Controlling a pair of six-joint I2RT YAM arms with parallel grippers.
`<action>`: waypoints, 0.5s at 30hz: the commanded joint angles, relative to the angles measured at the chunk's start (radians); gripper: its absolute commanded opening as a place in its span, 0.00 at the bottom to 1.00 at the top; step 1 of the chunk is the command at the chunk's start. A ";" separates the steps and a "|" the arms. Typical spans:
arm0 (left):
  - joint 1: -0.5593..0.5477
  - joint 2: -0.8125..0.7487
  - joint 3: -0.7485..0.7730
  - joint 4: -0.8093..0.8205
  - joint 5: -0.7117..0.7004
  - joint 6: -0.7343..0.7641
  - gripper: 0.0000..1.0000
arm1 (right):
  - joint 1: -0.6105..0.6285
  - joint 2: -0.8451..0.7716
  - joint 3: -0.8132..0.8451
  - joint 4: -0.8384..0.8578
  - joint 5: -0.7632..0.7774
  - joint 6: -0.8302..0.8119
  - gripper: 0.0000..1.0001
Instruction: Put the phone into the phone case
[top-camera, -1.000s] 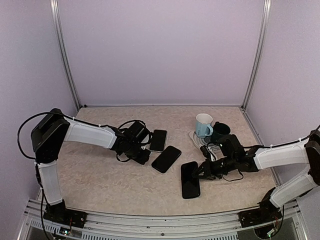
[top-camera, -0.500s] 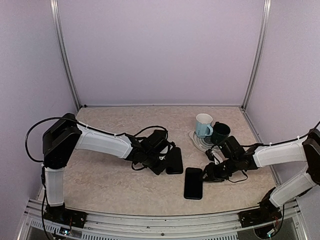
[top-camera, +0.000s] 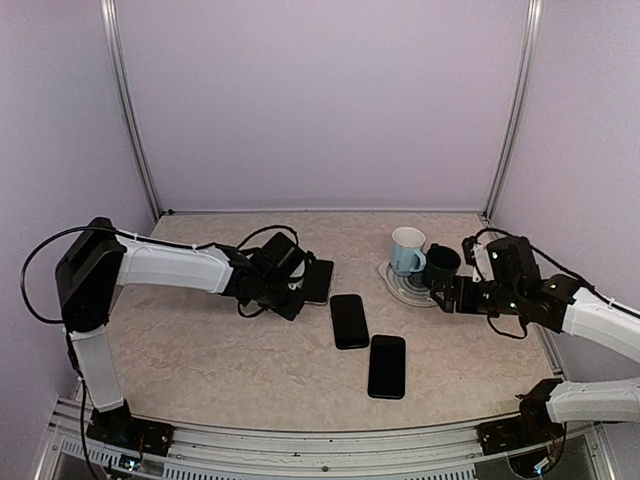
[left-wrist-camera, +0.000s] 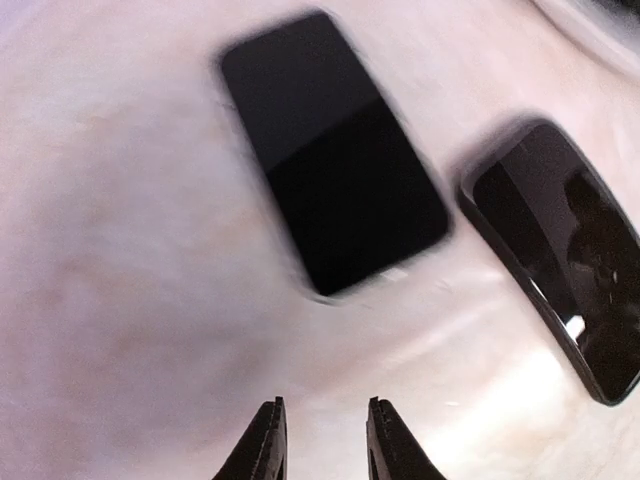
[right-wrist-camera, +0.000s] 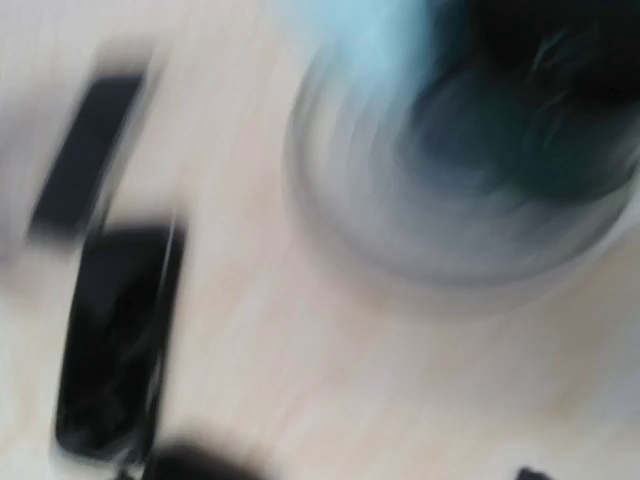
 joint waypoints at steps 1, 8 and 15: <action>0.166 -0.219 -0.027 0.080 -0.156 -0.074 0.32 | -0.124 -0.080 0.134 0.001 0.239 -0.141 0.92; 0.449 -0.457 -0.209 0.337 -0.335 -0.202 0.81 | -0.461 -0.064 0.173 0.173 0.149 -0.209 0.99; 0.510 -0.604 -0.482 0.630 -0.600 -0.086 0.95 | -0.537 -0.138 -0.077 0.442 0.234 -0.182 0.99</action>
